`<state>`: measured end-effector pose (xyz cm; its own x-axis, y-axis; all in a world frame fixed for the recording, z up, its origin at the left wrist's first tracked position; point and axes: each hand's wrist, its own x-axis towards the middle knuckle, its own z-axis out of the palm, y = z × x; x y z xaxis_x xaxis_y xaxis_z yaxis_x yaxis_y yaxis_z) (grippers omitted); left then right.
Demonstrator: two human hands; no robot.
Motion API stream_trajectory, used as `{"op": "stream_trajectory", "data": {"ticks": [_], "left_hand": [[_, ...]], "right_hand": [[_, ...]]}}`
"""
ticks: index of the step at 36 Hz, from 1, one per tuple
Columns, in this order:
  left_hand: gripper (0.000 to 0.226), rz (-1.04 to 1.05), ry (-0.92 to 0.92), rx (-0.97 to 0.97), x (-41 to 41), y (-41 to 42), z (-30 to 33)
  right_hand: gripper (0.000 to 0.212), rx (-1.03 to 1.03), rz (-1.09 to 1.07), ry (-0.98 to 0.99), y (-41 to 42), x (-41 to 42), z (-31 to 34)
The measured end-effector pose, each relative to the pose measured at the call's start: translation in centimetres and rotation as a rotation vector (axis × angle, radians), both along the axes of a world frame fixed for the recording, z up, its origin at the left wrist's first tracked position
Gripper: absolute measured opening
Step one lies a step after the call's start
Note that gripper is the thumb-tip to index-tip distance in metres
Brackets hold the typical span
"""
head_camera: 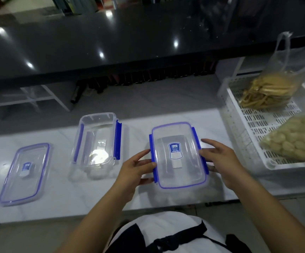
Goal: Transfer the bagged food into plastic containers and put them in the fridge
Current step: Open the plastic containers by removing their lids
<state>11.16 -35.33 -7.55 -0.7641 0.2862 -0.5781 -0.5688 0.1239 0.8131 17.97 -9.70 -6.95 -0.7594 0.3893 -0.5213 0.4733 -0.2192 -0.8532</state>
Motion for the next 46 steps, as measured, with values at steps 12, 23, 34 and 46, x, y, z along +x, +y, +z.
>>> {"op": "stream_trajectory", "data": {"ticks": [12, 23, 34, 46], "left_hand": [[0.042, 0.063, 0.014, 0.080, 1.9, -1.9, -1.0], [0.060, -0.147, 0.418, -0.292, 4.1, -2.2, -1.4], [0.118, -0.472, 0.678, -0.489, 5.6, -0.1, -2.2], [0.110, -0.393, 0.768, -0.451, 4.8, -2.0, 0.2]], "right_hand": [[0.034, -0.179, 0.074, 0.055, 0.0, 1.6, -1.5], [0.056, 0.237, 0.153, 0.141, 1.2, 3.2, -2.4], [0.124, 0.860, 0.846, 0.068, -1.8, 4.6, -2.2], [0.119, 1.074, 0.812, 0.143, -3.5, 3.5, 0.6]]}}
